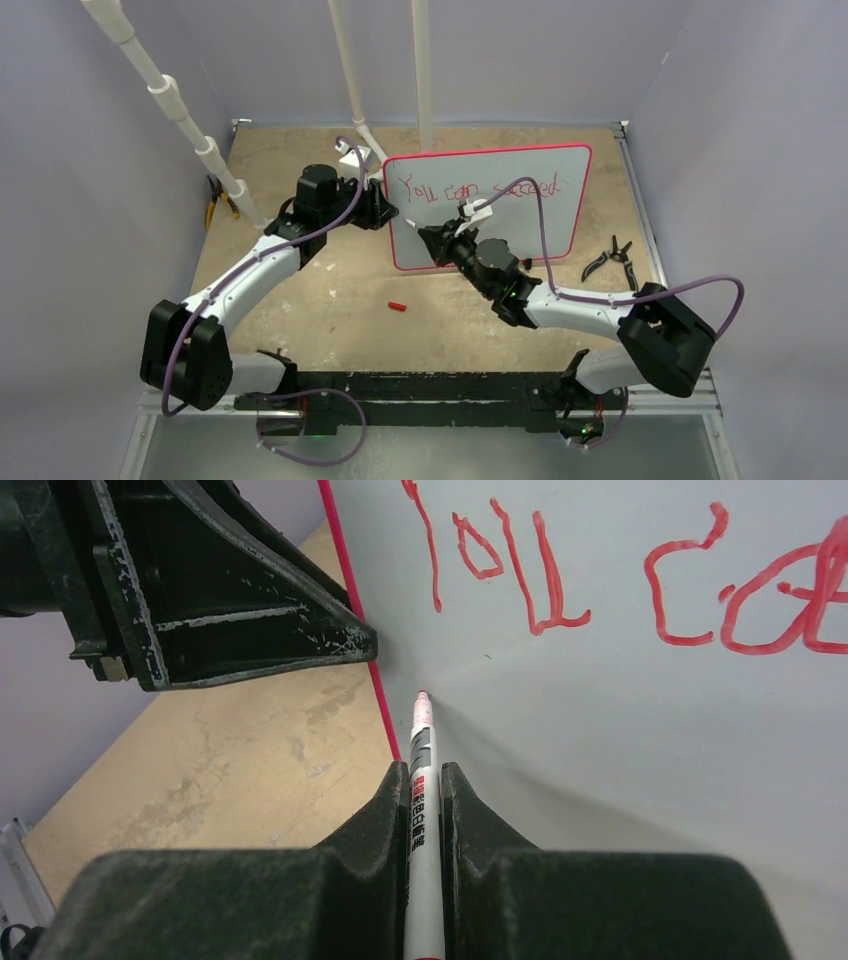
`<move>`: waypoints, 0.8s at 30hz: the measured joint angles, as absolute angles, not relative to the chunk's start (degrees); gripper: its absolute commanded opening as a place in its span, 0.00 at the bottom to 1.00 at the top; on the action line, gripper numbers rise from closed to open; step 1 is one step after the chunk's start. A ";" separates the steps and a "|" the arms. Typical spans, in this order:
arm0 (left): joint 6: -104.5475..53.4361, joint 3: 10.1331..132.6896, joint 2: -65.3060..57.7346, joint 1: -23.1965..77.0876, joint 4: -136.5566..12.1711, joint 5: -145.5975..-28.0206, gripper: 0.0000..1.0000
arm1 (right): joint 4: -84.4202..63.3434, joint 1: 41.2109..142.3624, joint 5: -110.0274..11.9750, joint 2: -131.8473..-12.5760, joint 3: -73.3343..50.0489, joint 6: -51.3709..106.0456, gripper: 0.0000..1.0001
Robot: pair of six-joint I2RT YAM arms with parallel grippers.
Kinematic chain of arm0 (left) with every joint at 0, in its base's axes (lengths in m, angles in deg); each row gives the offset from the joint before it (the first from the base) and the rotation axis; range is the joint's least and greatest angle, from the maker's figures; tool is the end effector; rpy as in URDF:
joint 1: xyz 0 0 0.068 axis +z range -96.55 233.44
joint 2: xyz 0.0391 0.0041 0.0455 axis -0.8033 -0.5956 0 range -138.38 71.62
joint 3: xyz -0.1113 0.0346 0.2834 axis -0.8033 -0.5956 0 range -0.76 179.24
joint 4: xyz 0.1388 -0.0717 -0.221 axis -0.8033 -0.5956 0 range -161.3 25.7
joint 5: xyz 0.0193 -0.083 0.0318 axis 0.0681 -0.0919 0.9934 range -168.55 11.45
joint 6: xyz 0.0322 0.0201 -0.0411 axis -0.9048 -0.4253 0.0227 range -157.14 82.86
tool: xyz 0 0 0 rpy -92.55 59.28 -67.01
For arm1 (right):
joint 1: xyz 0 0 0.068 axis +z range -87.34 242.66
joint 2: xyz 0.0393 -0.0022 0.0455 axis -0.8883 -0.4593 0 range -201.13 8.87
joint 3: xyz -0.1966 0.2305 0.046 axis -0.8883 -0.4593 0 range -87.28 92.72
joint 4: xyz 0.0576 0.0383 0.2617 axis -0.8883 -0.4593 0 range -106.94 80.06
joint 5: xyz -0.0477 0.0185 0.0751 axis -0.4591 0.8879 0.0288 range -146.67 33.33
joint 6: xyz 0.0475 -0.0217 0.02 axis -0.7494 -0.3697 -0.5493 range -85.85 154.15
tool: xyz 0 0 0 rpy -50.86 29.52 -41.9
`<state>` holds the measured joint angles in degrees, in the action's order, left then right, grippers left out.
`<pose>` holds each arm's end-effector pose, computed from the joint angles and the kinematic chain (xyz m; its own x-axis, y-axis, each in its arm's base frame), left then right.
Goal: Write a sentence on the whiteboard
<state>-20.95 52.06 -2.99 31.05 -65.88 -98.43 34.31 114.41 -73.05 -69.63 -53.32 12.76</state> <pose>0.2732 -0.1269 0.3189 -0.5326 -0.0640 -0.8439 0.5189 0.7630 -0.3854 0.1912 0.2250 0.2695 -0.2141 0.2937 -0.9316 -0.5378 0.7608 0.3634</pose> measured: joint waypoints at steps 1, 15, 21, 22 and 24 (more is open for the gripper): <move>-20.64 52.06 -3.34 31.05 -65.66 -98.78 0.34 | 34.24 114.41 -73.40 -69.65 -53.30 12.76 0.00; -19.86 52.06 -4.41 31.25 -64.74 -100.33 0.27 | 33.43 114.80 -73.79 -71.47 -52.54 12.48 0.00; -19.75 52.06 -4.45 31.29 -64.72 -100.31 0.26 | 33.39 114.84 -73.66 -71.99 -52.54 12.09 0.00; -19.75 52.06 -4.45 31.29 -64.72 -100.31 0.26 | 33.37 114.91 -73.64 -72.12 -52.54 12.07 0.00; -19.75 52.06 -4.45 31.29 -64.72 -100.31 0.26 | 33.04 114.97 -73.57 -72.19 -52.54 12.04 0.00</move>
<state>-19.75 52.06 -4.45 31.29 -64.72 -100.31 33.04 114.97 -73.57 -72.19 -52.54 12.04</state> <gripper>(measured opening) 0.263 0.115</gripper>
